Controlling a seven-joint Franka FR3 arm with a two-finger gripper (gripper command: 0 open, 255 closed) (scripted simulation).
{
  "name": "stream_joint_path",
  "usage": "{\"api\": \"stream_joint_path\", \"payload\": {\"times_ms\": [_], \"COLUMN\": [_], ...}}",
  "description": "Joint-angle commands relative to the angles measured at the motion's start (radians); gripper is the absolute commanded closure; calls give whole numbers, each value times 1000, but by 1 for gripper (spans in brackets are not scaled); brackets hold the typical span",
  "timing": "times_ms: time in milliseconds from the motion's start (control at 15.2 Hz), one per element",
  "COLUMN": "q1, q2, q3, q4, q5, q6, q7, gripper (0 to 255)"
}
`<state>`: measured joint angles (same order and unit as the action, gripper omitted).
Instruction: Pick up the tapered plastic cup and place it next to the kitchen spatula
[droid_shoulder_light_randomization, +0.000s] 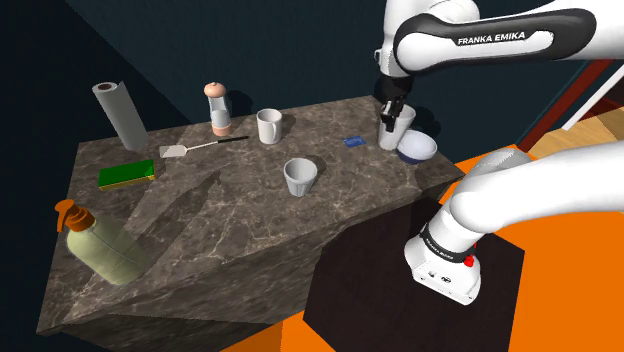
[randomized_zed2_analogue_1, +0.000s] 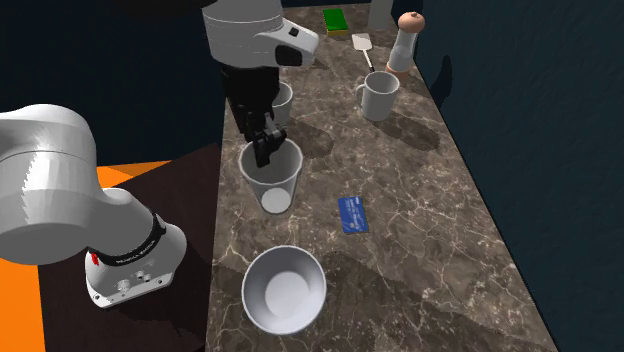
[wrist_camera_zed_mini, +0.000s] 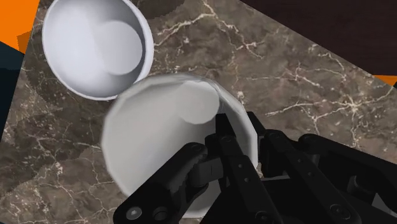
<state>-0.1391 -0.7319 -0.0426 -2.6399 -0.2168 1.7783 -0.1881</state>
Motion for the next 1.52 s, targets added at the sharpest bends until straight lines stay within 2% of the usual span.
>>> {"api": "stream_joint_path", "payload": {"times_ms": [0, 1122, 1188, 1452], "q1": [1, 2, 2, 25], "q2": [-4, 0, 0, 124], "q3": [3, 16, 16, 66], "q4": [25, 256, 256, 307], "q5": [4, 17, 17, 56], "q6": [-30, -252, -253, -192], "q7": [-4, -41, -41, 28], "gripper": [255, 255, 255, 255]}}
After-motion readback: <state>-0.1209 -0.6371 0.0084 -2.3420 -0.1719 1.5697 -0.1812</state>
